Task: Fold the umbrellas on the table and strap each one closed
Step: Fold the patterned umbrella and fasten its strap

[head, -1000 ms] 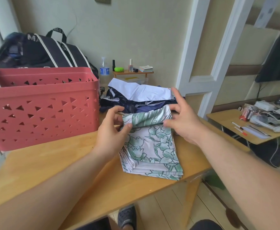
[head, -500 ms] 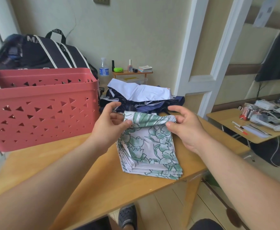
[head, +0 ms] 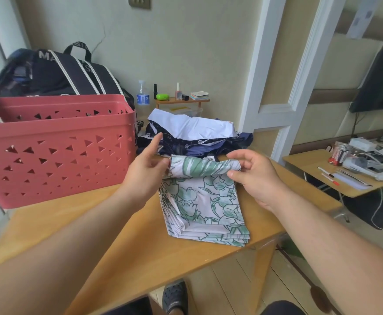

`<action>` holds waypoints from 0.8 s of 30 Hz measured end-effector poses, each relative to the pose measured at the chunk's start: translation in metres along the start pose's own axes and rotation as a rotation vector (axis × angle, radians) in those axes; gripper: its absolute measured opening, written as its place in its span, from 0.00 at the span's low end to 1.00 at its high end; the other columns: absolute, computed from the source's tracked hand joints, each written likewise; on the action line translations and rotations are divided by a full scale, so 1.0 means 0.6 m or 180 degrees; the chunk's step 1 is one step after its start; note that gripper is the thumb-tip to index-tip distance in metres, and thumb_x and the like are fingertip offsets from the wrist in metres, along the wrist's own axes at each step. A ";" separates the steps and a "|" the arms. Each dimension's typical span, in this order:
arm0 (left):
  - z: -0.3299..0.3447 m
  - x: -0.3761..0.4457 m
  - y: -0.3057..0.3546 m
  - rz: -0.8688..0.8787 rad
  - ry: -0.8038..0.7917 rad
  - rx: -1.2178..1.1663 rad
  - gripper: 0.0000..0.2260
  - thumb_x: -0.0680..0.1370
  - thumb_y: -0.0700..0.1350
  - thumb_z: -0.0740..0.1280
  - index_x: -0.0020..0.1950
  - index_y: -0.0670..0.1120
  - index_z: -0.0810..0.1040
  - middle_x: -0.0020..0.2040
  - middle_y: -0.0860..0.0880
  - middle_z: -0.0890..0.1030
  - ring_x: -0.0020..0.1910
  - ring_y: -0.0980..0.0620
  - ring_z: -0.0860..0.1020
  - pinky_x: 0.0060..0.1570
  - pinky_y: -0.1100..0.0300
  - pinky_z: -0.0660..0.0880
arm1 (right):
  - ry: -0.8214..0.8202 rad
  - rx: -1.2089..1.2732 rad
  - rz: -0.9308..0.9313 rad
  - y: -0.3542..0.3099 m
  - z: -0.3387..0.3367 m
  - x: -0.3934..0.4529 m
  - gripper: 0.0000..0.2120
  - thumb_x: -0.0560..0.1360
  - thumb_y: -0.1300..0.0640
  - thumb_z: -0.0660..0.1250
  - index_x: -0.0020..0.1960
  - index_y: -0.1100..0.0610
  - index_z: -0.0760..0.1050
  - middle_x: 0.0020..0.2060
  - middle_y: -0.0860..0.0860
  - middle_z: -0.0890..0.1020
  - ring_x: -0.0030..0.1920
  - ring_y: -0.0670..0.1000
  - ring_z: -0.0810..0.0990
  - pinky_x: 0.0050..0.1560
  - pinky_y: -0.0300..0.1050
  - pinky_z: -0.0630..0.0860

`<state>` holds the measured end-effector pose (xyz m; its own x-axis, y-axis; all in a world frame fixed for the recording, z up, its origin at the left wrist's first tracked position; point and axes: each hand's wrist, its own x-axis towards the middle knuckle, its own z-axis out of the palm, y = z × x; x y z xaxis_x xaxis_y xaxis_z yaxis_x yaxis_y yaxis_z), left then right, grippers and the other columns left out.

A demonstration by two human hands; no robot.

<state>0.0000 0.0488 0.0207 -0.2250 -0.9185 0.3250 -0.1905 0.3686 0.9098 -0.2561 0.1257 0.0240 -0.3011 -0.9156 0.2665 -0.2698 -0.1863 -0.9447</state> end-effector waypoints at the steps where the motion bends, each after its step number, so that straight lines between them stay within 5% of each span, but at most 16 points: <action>1: -0.001 0.000 0.001 -0.0009 -0.0050 -0.0073 0.28 0.84 0.47 0.67 0.79 0.68 0.63 0.47 0.55 0.83 0.28 0.62 0.72 0.33 0.66 0.70 | -0.0005 -0.0021 0.0002 -0.001 0.000 0.000 0.21 0.74 0.76 0.71 0.59 0.55 0.80 0.47 0.54 0.87 0.44 0.45 0.84 0.46 0.36 0.81; 4: 0.000 0.001 -0.002 0.0217 -0.0145 0.0193 0.28 0.79 0.50 0.75 0.74 0.70 0.70 0.53 0.54 0.86 0.50 0.60 0.83 0.53 0.60 0.78 | 0.0048 -0.0193 -0.0011 -0.005 0.000 0.000 0.20 0.73 0.73 0.74 0.59 0.54 0.82 0.47 0.51 0.87 0.42 0.41 0.83 0.44 0.33 0.79; 6: 0.003 0.004 -0.007 0.0234 0.0085 0.0316 0.23 0.76 0.46 0.78 0.64 0.68 0.80 0.48 0.53 0.85 0.47 0.58 0.83 0.56 0.54 0.81 | 0.0170 -0.0421 -0.0050 -0.006 -0.001 0.000 0.18 0.73 0.71 0.76 0.57 0.53 0.83 0.46 0.50 0.86 0.40 0.40 0.82 0.43 0.31 0.78; 9: 0.007 0.003 -0.014 0.0076 0.0289 0.0154 0.15 0.75 0.42 0.78 0.52 0.63 0.85 0.45 0.53 0.86 0.44 0.55 0.83 0.53 0.52 0.81 | 0.0382 -0.0753 -0.0091 -0.001 -0.004 -0.002 0.15 0.72 0.66 0.79 0.52 0.49 0.85 0.42 0.47 0.86 0.39 0.39 0.82 0.44 0.34 0.78; 12: 0.011 -0.014 -0.024 0.0169 0.0125 0.0344 0.13 0.75 0.45 0.79 0.52 0.63 0.85 0.45 0.56 0.86 0.46 0.57 0.84 0.53 0.55 0.82 | 0.0539 -0.1212 -0.0236 0.003 -0.008 -0.006 0.12 0.72 0.61 0.80 0.49 0.45 0.85 0.43 0.44 0.85 0.44 0.43 0.83 0.49 0.38 0.79; 17: 0.007 -0.045 -0.038 0.0405 -0.0093 0.1124 0.13 0.72 0.53 0.81 0.52 0.66 0.83 0.40 0.58 0.84 0.41 0.62 0.81 0.47 0.62 0.77 | 0.0429 -0.1972 -0.0662 0.015 -0.016 -0.023 0.08 0.73 0.59 0.79 0.44 0.47 0.84 0.44 0.41 0.82 0.44 0.41 0.79 0.43 0.28 0.71; 21: -0.002 -0.057 -0.039 0.0622 -0.0351 0.1558 0.14 0.71 0.52 0.82 0.52 0.63 0.83 0.36 0.58 0.82 0.43 0.66 0.79 0.39 0.74 0.68 | -0.0002 -0.3083 -0.1244 0.052 -0.027 -0.052 0.05 0.75 0.57 0.76 0.45 0.48 0.83 0.46 0.39 0.74 0.54 0.48 0.72 0.51 0.50 0.76; 24: -0.007 -0.064 -0.046 0.0893 -0.0722 0.2003 0.15 0.71 0.54 0.81 0.55 0.63 0.84 0.36 0.62 0.81 0.41 0.66 0.78 0.41 0.73 0.68 | -0.0235 -0.3487 -0.1347 0.077 -0.029 -0.071 0.05 0.74 0.57 0.76 0.45 0.47 0.83 0.45 0.40 0.71 0.55 0.48 0.70 0.45 0.50 0.76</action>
<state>0.0178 0.0732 -0.0160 -0.5257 -0.7502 0.4009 -0.5950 0.6612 0.4569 -0.2720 0.1622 -0.0279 0.0451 -0.8794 0.4739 -0.9886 -0.1075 -0.1054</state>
